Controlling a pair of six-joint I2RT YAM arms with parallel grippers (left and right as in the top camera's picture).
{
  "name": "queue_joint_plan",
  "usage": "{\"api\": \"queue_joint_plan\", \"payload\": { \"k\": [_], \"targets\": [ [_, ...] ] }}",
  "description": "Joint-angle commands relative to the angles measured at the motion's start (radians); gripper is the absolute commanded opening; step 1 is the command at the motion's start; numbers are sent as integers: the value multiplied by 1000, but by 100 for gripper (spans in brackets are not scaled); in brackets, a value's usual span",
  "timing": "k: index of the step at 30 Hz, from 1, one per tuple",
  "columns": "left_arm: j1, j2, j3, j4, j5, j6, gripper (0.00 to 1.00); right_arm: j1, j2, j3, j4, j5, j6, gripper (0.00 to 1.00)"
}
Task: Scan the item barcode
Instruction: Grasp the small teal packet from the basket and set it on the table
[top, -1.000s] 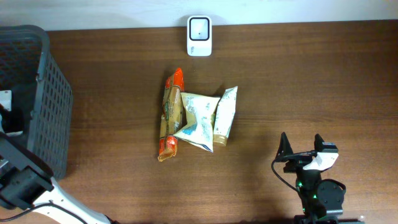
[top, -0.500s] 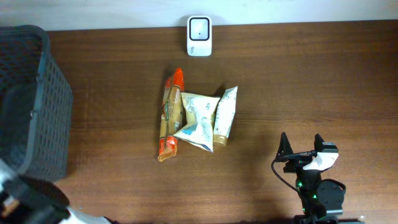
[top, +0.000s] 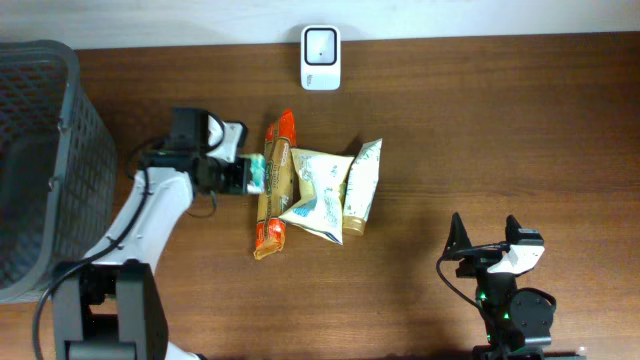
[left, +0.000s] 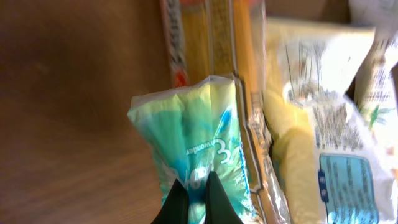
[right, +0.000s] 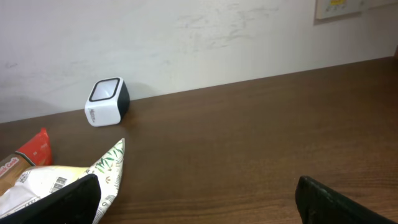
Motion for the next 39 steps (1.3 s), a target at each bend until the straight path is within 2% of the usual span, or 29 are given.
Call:
{"api": "queue_joint_plan", "payload": {
  "k": [1,9,11,15,16,20,22,23,26,27,32,35,37,38,39],
  "targets": [
    [-48,-11,-57,61,-12,-78,0,-6,-6,-7,-5,2,6,99],
    [-212,51,-56,158,-12,-112,0,-6,-6,-7,-5,2,6,99],
    [-182,32,-31,135,-12,-112,0,-6,-6,-7,-5,2,6,99],
    [-20,-78,32,41,-12,-89,0,-6,-6,-7,-5,2,6,99],
    [-5,-76,29,15,-20,-57,0,-6,-6,-7,-5,2,6,99],
    [-10,16,9,0,-75,-55,0,-6,-6,-7,-5,2,6,99],
    [-7,93,9,15,-75,-55,9,-6,-6,-7,-5,2,6,99],
    [-1,117,9,26,-75,-55,19,-6,-6,-7,-5,2,6,99],
    [0,129,9,34,-72,-55,92,-6,-6,-7,-3,11,6,99],
    [1,129,13,44,-71,-55,99,-6,-6,-7,5,103,6,99],
    [2,123,190,-25,26,-55,99,-6,-6,-7,12,111,6,99],
    [2,122,456,-211,22,-51,99,-6,-6,-7,10,122,7,99],
    [3,122,615,-298,21,29,99,-6,-6,-7,21,18,14,99],
    [21,122,783,-383,-29,41,99,-6,-5,26,-30,-35,14,99],
    [35,122,840,-409,-61,41,99,-6,-3,59,-71,-31,13,99]
  ]
}}
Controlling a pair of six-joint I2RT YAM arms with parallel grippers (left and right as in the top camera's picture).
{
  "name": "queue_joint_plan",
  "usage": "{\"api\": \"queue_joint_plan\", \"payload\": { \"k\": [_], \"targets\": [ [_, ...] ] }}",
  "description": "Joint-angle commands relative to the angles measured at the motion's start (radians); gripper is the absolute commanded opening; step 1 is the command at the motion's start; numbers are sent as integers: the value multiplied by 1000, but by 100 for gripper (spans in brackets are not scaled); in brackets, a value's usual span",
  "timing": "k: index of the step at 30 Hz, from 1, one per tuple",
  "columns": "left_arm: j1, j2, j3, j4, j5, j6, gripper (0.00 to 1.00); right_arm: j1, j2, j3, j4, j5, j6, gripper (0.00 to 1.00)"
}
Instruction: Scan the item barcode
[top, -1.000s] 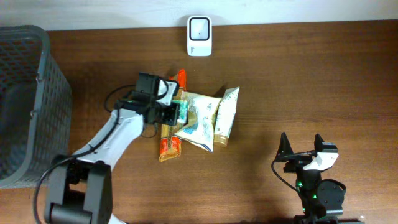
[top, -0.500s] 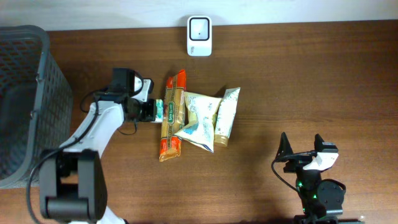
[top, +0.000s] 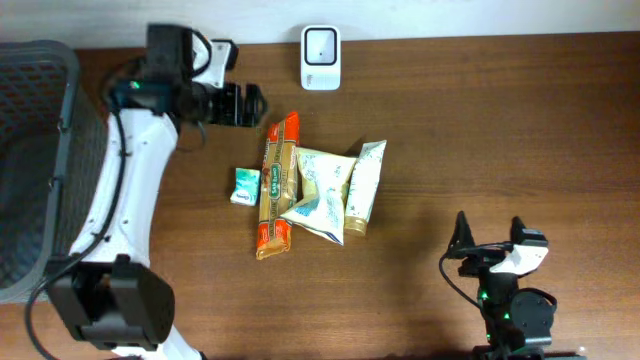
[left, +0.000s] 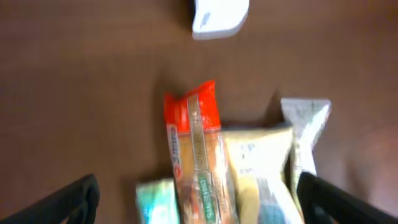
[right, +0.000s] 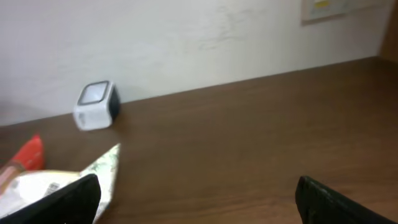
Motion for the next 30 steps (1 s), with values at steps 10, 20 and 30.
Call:
{"api": "queue_joint_plan", "payload": {
  "k": [10,20,30],
  "targets": [
    [283,-34,359,-198,-365,111,99,-5,895,1032,-681,-354,-19,99],
    [291,-34,359,-228,-365,111,99,201,1546,1084,-541,-429,282,91],
    [291,-34,359,-228,-365,111,99,317,1910,1084,-356,-552,354,93]
  ]
}}
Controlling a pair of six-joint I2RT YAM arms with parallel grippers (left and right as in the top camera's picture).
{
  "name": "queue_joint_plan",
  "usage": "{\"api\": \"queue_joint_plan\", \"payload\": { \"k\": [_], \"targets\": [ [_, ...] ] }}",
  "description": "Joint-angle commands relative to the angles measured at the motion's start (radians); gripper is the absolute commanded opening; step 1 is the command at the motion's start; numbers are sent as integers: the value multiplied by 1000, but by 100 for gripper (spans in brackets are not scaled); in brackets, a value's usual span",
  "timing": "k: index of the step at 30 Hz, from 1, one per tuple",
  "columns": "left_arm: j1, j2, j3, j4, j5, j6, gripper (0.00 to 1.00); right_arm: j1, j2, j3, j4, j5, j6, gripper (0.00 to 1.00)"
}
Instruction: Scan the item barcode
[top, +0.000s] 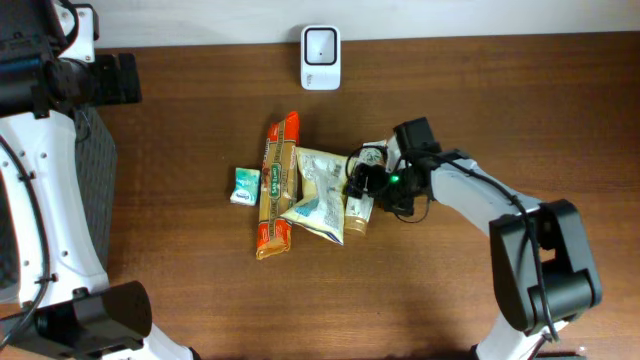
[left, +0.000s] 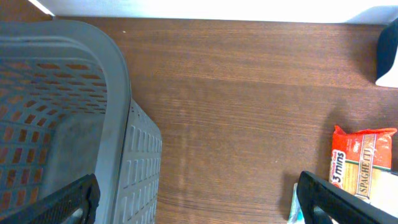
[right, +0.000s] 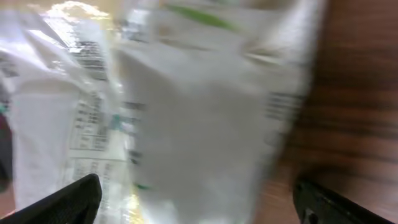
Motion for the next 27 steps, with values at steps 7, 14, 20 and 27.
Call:
{"api": "queue_joint_plan", "payload": {
  "k": [7,14,20,27],
  "targets": [
    [5,-20,16,3,-11,13,99,20,24,11,-41,79,49,8],
    [4,-20,16,3,-11,13,99,-61,-179,184,-422,181,-312,4],
    [5,-20,16,3,-11,13,99,43,-160,196,-554,800,-211,4],
    [5,-20,16,3,-11,13,99,89,2,196,-597,945,-175,5]
  ]
}}
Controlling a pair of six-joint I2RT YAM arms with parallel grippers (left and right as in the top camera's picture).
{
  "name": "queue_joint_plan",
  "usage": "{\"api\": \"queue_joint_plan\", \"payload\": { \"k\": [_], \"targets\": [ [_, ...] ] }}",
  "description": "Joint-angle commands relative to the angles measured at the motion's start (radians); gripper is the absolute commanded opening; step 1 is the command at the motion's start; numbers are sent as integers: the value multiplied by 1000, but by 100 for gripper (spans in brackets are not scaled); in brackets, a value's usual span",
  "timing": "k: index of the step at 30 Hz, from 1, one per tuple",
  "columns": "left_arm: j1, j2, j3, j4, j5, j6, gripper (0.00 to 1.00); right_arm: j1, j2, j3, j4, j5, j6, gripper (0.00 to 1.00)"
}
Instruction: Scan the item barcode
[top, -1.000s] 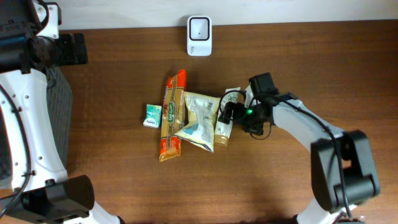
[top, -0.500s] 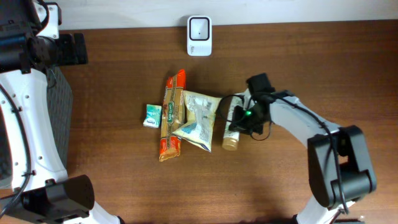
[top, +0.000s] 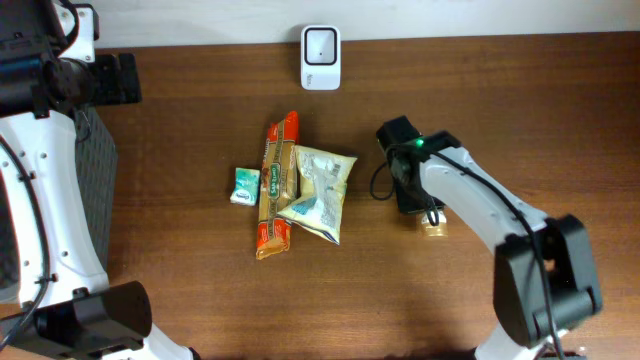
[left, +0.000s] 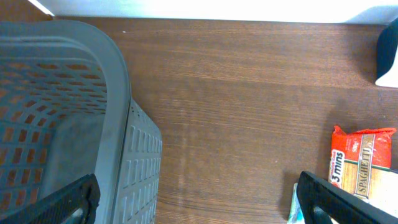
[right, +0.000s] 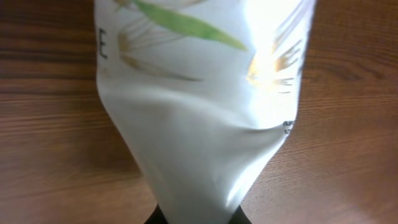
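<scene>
My right gripper (top: 420, 208) is shut on a white pouch with a green leaf print (right: 199, 106). It hangs over the table right of the pile, and only its gold end (top: 433, 229) shows from above. The white scanner (top: 320, 43) stands at the back edge. A spaghetti pack (top: 275, 185), a yellow-white bag (top: 320, 190) and a small teal packet (top: 244, 185) lie mid-table. My left gripper (top: 113, 80) is open at the far left by the basket, its fingers (left: 326, 199) wide apart with nothing between them.
A grey mesh basket (left: 68, 124) stands at the left edge, partly under my left arm. Bare brown table (top: 560, 120) stretches right of the right arm. A white wall runs along the table's back edge.
My right gripper, then open at the leaf pouch beside the yellow-white bag, is now shut on the pouch and holds it further right, apart from the pile. The left arm has not moved.
My left gripper was shut on the teal packet beside the spaghetti while the right arm rested at the front right. Then the packet lay left of the spaghetti with the left gripper open further back. Later the left gripper was at the basket and the right at the pouch, which it now holds.
</scene>
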Motion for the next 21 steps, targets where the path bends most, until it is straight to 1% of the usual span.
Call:
{"api": "queue_joint_plan", "payload": {
  "k": [1,2,3,4,5,6,7,9,11,12,14,16,17,18,19,20,21],
  "targets": [
    [5,-20,16,2,-11,13,99,12,57,17,-5,38,9,6],
    [5,-20,16,2,-11,13,99,26,78,17,-4,-6,-35,20],
    [4,-20,16,2,-10,13,99,36,82,16,-5,-37,-51,32],
    [5,-20,16,2,-10,13,99,51,82,16,-5,-93,-51,38],
    [5,-20,16,2,-10,13,99,63,82,16,-5,-132,-51,39],
    [5,-20,16,2,-11,13,99,86,82,16,-3,-165,-50,44],
    [5,-20,16,2,-10,13,99,110,82,16,0,-187,-50,46],
    [5,-20,16,2,-10,13,99,164,82,16,9,-237,-50,46],
    [5,-20,16,2,-11,13,99,190,81,17,39,-353,-50,46],
    [5,-20,16,2,-11,13,99,183,81,17,37,-379,-46,42],
    [4,-20,16,2,-10,13,99,165,81,21,38,-513,-48,29],
    [5,-20,16,2,-10,13,99,165,79,57,38,-584,-69,28],
    [5,-20,16,2,-11,13,99,165,79,114,40,-607,-63,29],
    [4,-20,16,2,-11,13,99,166,79,149,60,-608,-25,29],
    [5,-20,16,2,-10,13,99,166,82,131,98,-608,50,29],
    [5,-20,16,2,-10,13,99,172,82,101,103,-612,90,29],
    [5,-20,16,2,-10,13,99,183,82,87,109,-629,91,30]
  ]
}}
